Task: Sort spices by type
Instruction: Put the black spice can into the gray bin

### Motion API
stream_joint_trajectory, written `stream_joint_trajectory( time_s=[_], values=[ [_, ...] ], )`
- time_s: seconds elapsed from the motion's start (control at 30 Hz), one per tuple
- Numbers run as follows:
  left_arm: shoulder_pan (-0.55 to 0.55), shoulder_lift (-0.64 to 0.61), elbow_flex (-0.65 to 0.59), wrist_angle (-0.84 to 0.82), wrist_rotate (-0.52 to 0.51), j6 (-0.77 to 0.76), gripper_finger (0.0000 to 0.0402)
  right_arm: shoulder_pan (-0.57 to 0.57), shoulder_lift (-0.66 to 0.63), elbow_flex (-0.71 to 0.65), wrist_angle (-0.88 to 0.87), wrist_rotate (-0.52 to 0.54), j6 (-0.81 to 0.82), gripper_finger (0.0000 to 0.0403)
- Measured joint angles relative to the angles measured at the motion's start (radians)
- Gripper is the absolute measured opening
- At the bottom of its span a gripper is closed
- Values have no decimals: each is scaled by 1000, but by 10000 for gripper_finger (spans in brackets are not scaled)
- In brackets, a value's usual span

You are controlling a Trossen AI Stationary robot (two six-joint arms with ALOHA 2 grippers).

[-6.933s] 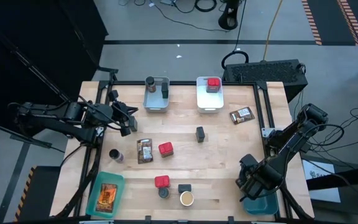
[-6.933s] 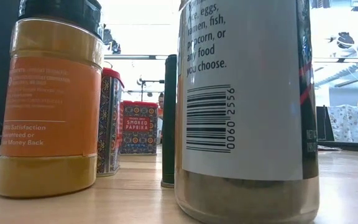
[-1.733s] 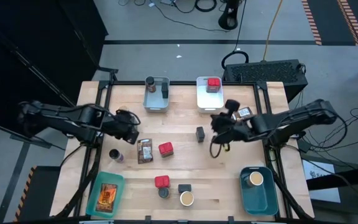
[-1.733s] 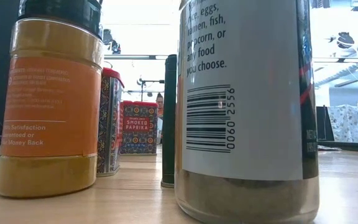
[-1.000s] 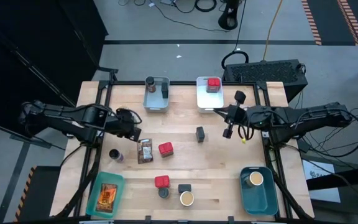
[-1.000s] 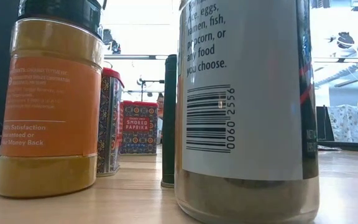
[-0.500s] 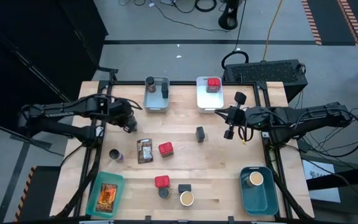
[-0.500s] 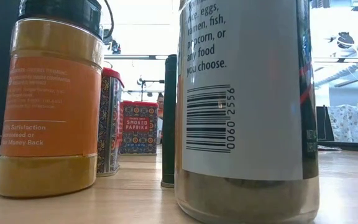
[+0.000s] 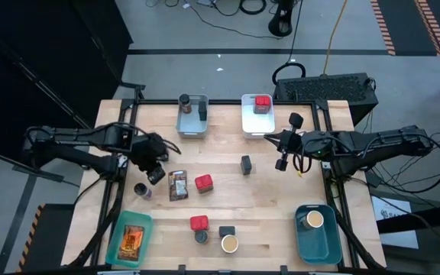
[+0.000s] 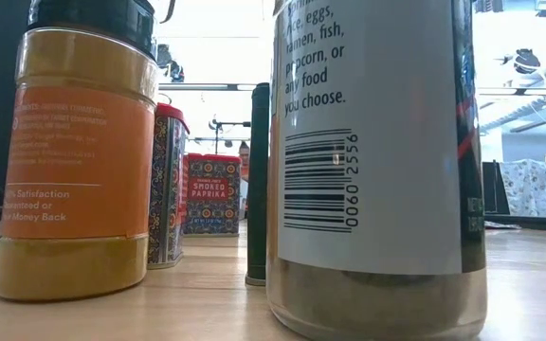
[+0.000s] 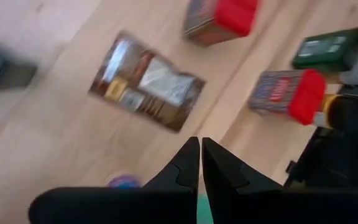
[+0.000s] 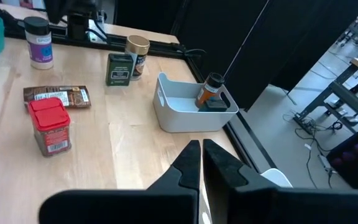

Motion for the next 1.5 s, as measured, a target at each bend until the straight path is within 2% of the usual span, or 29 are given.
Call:
stream_joint_trajectory(
  time_s=[0.5,0.83,0.97,1.03,1.3,1.4,1.5],
  values=[
    [-254,0,0,169,-357,148,20,0,3,1,2,0,119,0],
    [-284,1,1,220,-498,186,20,0,54,1,1,10,158,0],
    [-284,1,1,248,-590,186,20,-10,78,1,-5,138,315,0],
    [-284,1,1,250,-632,201,20,-25,82,2,-36,158,370,0],
    [-283,2,1,256,-823,334,20,-113,83,4,-186,134,612,0],
    [-283,2,1,263,-867,390,20,-146,100,46,-339,65,745,0],
    [-283,2,1,281,-903,438,20,-152,132,77,-537,58,913,0]
  ],
)
